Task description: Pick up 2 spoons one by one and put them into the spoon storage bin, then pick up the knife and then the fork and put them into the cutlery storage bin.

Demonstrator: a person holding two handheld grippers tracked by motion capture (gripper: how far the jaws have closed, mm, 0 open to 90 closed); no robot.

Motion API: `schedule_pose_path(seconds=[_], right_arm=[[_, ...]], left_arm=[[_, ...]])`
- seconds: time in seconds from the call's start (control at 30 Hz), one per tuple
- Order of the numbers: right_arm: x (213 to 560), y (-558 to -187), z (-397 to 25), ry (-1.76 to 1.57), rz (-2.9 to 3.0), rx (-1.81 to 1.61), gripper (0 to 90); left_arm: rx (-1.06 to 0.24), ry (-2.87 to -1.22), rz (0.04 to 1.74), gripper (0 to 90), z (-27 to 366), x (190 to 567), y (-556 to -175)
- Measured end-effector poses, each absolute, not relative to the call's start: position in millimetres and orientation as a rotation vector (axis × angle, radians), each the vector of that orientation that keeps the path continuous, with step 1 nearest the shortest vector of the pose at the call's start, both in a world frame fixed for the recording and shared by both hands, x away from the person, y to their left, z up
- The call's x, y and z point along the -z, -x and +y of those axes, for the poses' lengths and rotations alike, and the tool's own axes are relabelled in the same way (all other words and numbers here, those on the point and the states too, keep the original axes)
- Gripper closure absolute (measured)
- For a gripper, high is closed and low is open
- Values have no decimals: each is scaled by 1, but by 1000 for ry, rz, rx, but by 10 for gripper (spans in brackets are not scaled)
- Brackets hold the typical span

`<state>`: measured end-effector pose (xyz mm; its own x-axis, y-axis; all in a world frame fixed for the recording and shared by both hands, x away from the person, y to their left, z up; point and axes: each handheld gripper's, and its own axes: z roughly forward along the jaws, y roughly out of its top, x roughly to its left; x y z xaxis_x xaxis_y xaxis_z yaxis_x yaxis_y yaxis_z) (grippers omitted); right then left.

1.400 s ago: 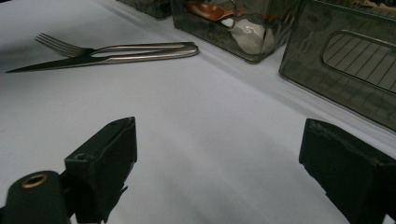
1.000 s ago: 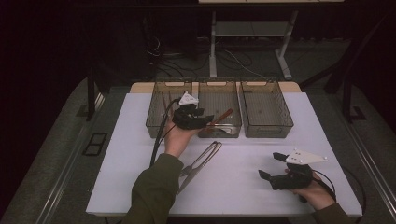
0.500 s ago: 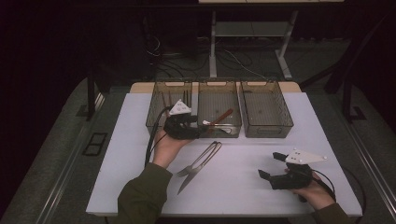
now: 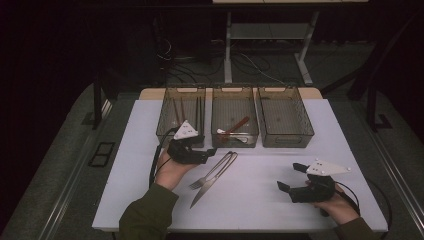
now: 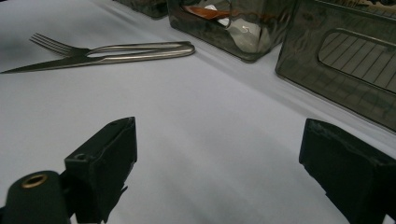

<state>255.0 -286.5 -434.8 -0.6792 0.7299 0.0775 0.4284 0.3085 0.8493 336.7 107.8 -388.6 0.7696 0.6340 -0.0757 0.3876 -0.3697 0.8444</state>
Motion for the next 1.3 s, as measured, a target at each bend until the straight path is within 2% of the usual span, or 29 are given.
schedule_pose_path(seconds=[0.43, 0.57, 0.8, 1.03, 1.3], right_arm=[[435, -254, -286, -1039, 2262, -1315, 114], [434, -254, -287, -1038, 2258, -1314, 114], [435, -254, -284, -1027, 2272, -1301, 115], [436, -255, -284, -1037, 2271, -1302, 114], [436, -255, -283, -1037, 2275, -1294, 115]], left_arm=[[-317, -2045, 791, 343, 124, 401, -319], [-289, -2083, 811, 370, 126, 408, -315], [-246, -2120, 841, 461, 125, 417, -311], [-214, -2169, 841, 612, 118, 424, -313], [-202, -2129, 865, 725, 110, 429, -315]])
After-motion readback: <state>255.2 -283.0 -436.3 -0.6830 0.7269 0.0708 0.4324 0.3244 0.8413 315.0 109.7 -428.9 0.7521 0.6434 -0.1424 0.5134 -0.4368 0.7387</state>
